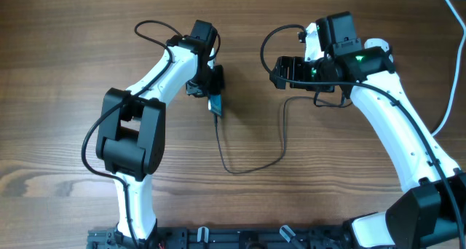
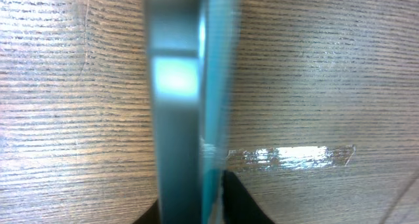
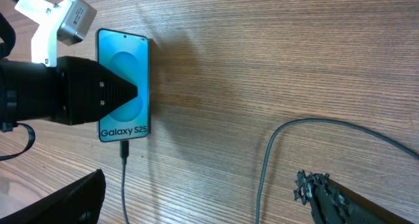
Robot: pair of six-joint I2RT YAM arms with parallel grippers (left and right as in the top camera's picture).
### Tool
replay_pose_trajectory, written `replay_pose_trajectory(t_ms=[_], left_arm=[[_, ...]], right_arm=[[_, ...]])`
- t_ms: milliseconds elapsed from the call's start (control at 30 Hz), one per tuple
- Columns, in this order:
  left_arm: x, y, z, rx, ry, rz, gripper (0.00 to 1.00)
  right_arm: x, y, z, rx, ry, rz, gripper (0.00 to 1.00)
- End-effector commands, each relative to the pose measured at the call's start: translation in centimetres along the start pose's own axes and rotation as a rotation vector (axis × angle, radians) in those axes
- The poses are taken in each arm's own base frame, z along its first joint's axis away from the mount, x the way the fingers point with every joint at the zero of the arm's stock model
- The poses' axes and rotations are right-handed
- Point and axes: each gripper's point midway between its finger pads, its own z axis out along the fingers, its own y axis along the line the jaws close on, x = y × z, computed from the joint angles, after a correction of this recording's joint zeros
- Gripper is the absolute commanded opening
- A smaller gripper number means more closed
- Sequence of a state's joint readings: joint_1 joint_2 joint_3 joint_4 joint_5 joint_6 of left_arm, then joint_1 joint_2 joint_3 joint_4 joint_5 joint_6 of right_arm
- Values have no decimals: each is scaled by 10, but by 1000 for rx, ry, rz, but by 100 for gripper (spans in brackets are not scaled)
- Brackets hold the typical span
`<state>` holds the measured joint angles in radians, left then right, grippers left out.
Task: Plug charger to phone and switch on socket
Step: 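Lower the plugged phone upright toward the table with the left gripper, then hold the phone upright just above the table with the left gripper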
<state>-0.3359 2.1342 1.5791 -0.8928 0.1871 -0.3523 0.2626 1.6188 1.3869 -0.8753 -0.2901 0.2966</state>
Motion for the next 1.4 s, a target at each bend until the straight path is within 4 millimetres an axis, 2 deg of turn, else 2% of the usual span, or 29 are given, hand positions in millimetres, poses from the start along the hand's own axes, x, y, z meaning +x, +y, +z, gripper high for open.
replay_pose_trajectory(t_ms=[0,200,700,1367], left_arm=[[3,-2,4,-5,9,12,24],[3,-2,4,-5,8,12,23],[3,-2,4,-6,9,12,29],[3,-1,4,-6,10,12,30]], right_arm=[[1,-6,5,19,9,3,100],[1,-6,5,19,9,4,99],[1,-6,5,19,9,3,100],[1,-6,5,19,9,3,100]])
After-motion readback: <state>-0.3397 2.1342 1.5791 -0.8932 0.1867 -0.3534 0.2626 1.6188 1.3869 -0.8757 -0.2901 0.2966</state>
